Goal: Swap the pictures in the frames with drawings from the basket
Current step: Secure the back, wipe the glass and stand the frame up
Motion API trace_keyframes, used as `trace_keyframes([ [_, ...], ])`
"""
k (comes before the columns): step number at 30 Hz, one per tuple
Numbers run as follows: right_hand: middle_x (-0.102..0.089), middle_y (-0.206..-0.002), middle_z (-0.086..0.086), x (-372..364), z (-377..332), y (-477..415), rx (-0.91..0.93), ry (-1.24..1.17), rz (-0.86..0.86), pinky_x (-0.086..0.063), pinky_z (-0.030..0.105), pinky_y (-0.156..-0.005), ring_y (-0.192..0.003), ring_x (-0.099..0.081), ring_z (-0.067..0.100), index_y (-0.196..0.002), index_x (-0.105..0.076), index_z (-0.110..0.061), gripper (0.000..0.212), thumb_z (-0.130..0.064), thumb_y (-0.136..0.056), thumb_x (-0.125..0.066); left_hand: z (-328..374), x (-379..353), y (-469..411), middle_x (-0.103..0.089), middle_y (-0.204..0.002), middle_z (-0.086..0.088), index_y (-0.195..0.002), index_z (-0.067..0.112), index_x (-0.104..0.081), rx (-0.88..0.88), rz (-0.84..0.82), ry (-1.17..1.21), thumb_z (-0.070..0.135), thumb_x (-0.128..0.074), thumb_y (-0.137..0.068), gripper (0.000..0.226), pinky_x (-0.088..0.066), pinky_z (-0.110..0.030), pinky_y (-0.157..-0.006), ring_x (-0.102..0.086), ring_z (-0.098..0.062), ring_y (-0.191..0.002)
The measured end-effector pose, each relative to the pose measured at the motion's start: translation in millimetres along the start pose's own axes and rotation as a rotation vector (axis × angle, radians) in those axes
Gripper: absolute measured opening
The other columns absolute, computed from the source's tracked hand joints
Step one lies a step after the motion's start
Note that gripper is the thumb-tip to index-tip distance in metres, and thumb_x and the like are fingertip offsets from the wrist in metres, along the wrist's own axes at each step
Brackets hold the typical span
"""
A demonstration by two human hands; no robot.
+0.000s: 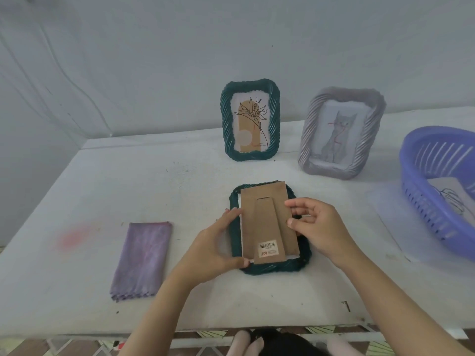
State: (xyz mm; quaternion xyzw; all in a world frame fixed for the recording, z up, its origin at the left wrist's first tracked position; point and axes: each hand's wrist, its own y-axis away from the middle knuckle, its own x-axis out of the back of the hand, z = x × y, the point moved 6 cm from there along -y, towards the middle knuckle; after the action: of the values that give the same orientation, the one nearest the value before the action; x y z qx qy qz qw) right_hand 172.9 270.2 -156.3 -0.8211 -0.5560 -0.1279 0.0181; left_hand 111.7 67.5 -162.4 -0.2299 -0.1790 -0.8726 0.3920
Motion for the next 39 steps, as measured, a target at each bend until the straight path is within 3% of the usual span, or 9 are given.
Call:
trace_keyframes([
  [6,-0.066,-0.093,0.000,0.7,0.4,2.9,0.001,0.047,-0.008,-0.056,0.035,-0.080,-0.080,-0.067,0.029,-0.093,-0.063,-0.034,0.038,0.001,-0.078,-0.067,-3.2,-1.9,-1.6,-0.033,-0.148,0.015,-0.137,0.052,-0.023,0.018,-0.043,-0.045,0.044,-0.079,-0.048,0.105,-0.023,-0.036,-0.116,-0.021,0.002,-0.139],
  [10,-0.066,-0.095,0.002,1.6,-0.1,2.6,-0.005,0.097,-0.016,-0.056,0.041,-0.080,-0.078,-0.067,0.030,-0.094,-0.063,-0.032,0.036,0.000,-0.078,-0.067,-4.1,-1.3,-2.5,-0.030,-0.149,0.014,-0.138,0.047,-0.023,0.016,-0.050,-0.077,0.032,-0.084,-0.055,0.104,-0.020,-0.027,-0.115,-0.020,0.003,-0.138],
  [14,-0.067,-0.098,0.004,0.8,-0.3,0.1,-0.016,0.153,-0.034,-0.057,0.042,-0.079,-0.077,-0.068,0.028,-0.095,-0.063,-0.033,0.035,-0.002,-0.078,-0.067,-0.6,-0.7,-2.0,-0.020,-0.133,0.038,-0.139,0.042,-0.026,-0.006,-0.062,-0.112,0.024,-0.085,-0.061,0.099,-0.014,-0.011,-0.107,-0.013,0.011,-0.136],
  [18,-0.066,-0.097,0.002,-0.4,-2.8,-1.0,-0.015,0.199,-0.046,-0.057,0.040,-0.078,-0.074,-0.068,0.025,-0.096,-0.063,-0.032,0.035,-0.002,-0.078,-0.068,-1.9,-1.2,-3.4,-0.021,-0.141,0.031,-0.141,0.038,-0.028,-0.004,-0.075,-0.115,0.026,-0.085,-0.061,0.098,-0.013,-0.013,-0.108,-0.010,0.011,-0.137],
  [24,-0.061,-0.079,-0.010,-1.5,-10.5,1.0,0.017,0.393,-0.013,-0.036,-0.003,-0.064,-0.070,-0.058,-0.001,-0.112,-0.065,-0.023,0.036,-0.008,-0.079,-0.067,-3.6,-3.0,-4.2,-0.020,-0.149,0.024,-0.140,0.037,-0.029,-0.012,-0.083,-0.115,0.036,-0.082,-0.058,0.098,-0.012,-0.019,-0.112,-0.008,0.009,-0.138],
  [26,-0.061,-0.083,-0.007,-1.9,-11.0,2.0,0.012,0.381,-0.008,-0.038,0.000,-0.068,-0.072,-0.058,0.000,-0.113,-0.065,-0.023,0.037,-0.007,-0.080,-0.066,-2.2,-4.0,-3.3,-0.018,-0.148,0.025,-0.140,0.038,-0.028,-0.012,-0.072,-0.100,0.038,-0.079,-0.058,0.096,-0.011,-0.017,-0.112,-0.008,0.009,-0.138],
  [31,-0.066,-0.091,0.002,3.6,-8.2,1.0,-0.043,0.188,-0.018,-0.055,0.028,-0.078,-0.065,-0.061,0.015,-0.105,-0.067,-0.020,0.035,0.003,-0.078,-0.065,1.8,-6.0,-1.9,-0.012,-0.139,0.035,-0.141,0.039,-0.024,-0.015,-0.057,-0.121,0.038,-0.076,-0.059,0.097,-0.012,-0.017,-0.111,-0.007,0.010,-0.136],
  [37,-0.067,-0.087,0.002,3.7,-4.7,0.0,-0.029,0.275,-0.026,-0.051,0.024,-0.084,-0.065,-0.060,0.005,-0.111,-0.066,-0.019,0.037,-0.001,-0.078,-0.066,4.7,-4.3,-1.7,-0.018,-0.139,0.027,-0.141,0.038,-0.024,-0.014,-0.051,-0.141,0.029,-0.081,-0.064,0.096,-0.011,-0.016,-0.108,-0.004,0.011,-0.133],
  [39,-0.066,-0.084,-0.001,1.9,-6.2,1.5,0.008,0.362,-0.022,-0.045,0.011,-0.080,-0.070,-0.058,0.000,-0.115,-0.065,-0.022,0.038,-0.006,-0.080,-0.066,4.5,-5.1,-1.9,-0.014,-0.137,0.029,-0.142,0.037,-0.023,-0.019,-0.058,-0.154,0.027,-0.080,-0.067,0.095,-0.010,-0.016,-0.107,-0.002,0.012,-0.131],
])
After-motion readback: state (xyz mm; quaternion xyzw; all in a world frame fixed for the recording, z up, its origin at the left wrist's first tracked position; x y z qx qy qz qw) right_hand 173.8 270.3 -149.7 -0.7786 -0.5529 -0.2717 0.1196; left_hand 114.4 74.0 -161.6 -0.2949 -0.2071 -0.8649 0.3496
